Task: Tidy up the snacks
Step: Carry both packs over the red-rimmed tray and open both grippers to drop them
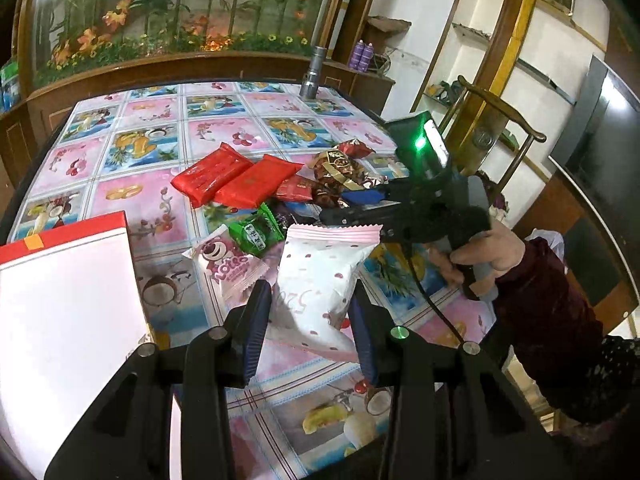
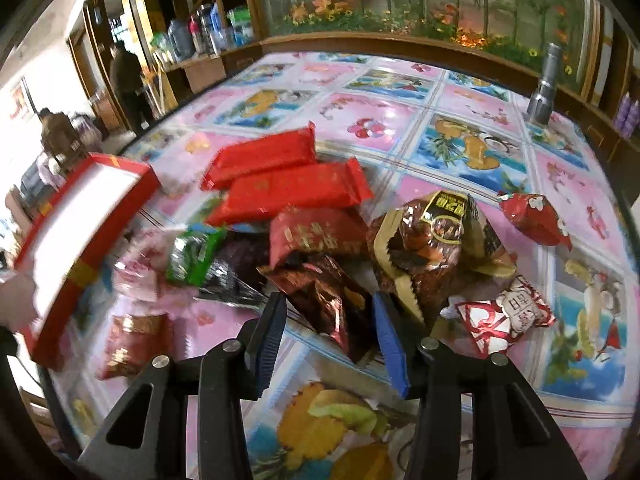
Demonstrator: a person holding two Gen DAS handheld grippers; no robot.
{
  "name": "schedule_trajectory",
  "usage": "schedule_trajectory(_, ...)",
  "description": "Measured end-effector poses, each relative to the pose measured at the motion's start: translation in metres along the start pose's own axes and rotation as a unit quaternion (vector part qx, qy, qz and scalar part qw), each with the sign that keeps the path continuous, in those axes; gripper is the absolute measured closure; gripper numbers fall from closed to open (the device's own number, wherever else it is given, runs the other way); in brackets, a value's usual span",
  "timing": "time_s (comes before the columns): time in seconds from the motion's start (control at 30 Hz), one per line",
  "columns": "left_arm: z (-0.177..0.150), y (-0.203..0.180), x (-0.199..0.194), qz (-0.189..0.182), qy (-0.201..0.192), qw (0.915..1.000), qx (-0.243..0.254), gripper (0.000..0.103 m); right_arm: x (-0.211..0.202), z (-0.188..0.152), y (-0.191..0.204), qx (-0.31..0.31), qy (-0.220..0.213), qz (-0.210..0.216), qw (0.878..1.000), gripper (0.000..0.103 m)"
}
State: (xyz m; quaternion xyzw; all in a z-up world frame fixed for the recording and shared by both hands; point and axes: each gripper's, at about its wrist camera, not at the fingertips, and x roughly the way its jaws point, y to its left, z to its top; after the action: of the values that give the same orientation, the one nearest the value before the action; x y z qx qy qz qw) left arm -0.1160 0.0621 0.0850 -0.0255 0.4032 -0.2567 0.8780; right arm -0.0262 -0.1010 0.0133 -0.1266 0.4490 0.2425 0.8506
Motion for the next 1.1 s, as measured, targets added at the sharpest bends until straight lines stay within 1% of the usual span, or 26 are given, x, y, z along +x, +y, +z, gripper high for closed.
schedule_trajectory(0.07, -0.001, 0.002, -0.002, 0.0, -0.002, 1.0, -0.002, 0.066, 0.003, 0.001, 0.001, -0.011, 0.008, -0.009, 1.0, 0.053)
schedule_trajectory(0.2, -0.004, 0.006, -0.006, -0.001, -0.004, 1.0, -0.009, 0.066, 0.003, 0.005, -0.009, 0.018, 0.005, 0.006, 1.0, 0.056)
schedule_trajectory(0.3, -0.006, 0.01, -0.008, 0.001, -0.007, 0.9998, -0.016, 0.066, 0.006, 0.004, -0.001, 0.003, 0.007, -0.014, 1.0, 0.057)
schedule_trajectory(0.37, -0.008, 0.012, -0.01, 0.001, -0.009, 0.9997, -0.022, 0.066, 0.005, 0.004, 0.004, -0.007, 0.005, -0.023, 1.0, 0.065)
schedule_trajectory(0.4, -0.008, 0.013, -0.012, 0.002, -0.01, 0.9997, -0.023, 0.066, 0.004, 0.004, 0.007, -0.009, 0.004, -0.023, 1.0, 0.073)
schedule_trajectory(0.43, -0.008, 0.014, -0.013, 0.004, -0.012, 0.9996, -0.024, 0.066, 0.005, 0.004, 0.007, -0.006, 0.009, -0.018, 1.0, 0.093)
schedule_trajectory(0.47, -0.008, 0.014, -0.014, 0.004, -0.014, 0.9996, -0.026, 0.066, 0.004, 0.003, 0.006, 0.003, 0.009, -0.009, 1.0, 0.097)
schedule_trajectory(0.57, -0.01, 0.02, -0.018, 0.005, -0.017, 0.9993, -0.034, 0.066, 0.001, 0.0, 0.0, 0.028, 0.009, 0.008, 1.0, 0.097)
schedule_trajectory(0.63, -0.012, 0.024, -0.02, 0.007, -0.019, 0.999, -0.039, 0.066, -0.001, -0.003, -0.005, 0.054, 0.009, 0.034, 0.998, 0.097)
schedule_trajectory(0.67, -0.013, 0.026, -0.021, 0.006, -0.02, 0.9989, -0.042, 0.066, -0.004, -0.006, -0.009, 0.069, 0.007, 0.053, 0.996, 0.097)
schedule_trajectory(0.8, -0.016, 0.034, -0.027, 0.01, -0.027, 0.9982, -0.052, 0.066, -0.013, -0.014, -0.01, 0.093, -0.008, 0.101, 0.99, 0.097)
schedule_trajectory(0.97, -0.021, 0.049, -0.034, 0.019, -0.035, 0.9969, -0.068, 0.066, -0.032, -0.016, -0.001, 0.101, -0.032, 0.142, 0.984, 0.097)
schedule_trajectory(1.1, -0.026, 0.061, -0.042, 0.024, -0.044, 0.9953, -0.083, 0.066, -0.044, -0.011, 0.022, 0.079, -0.043, 0.155, 0.984, 0.097)
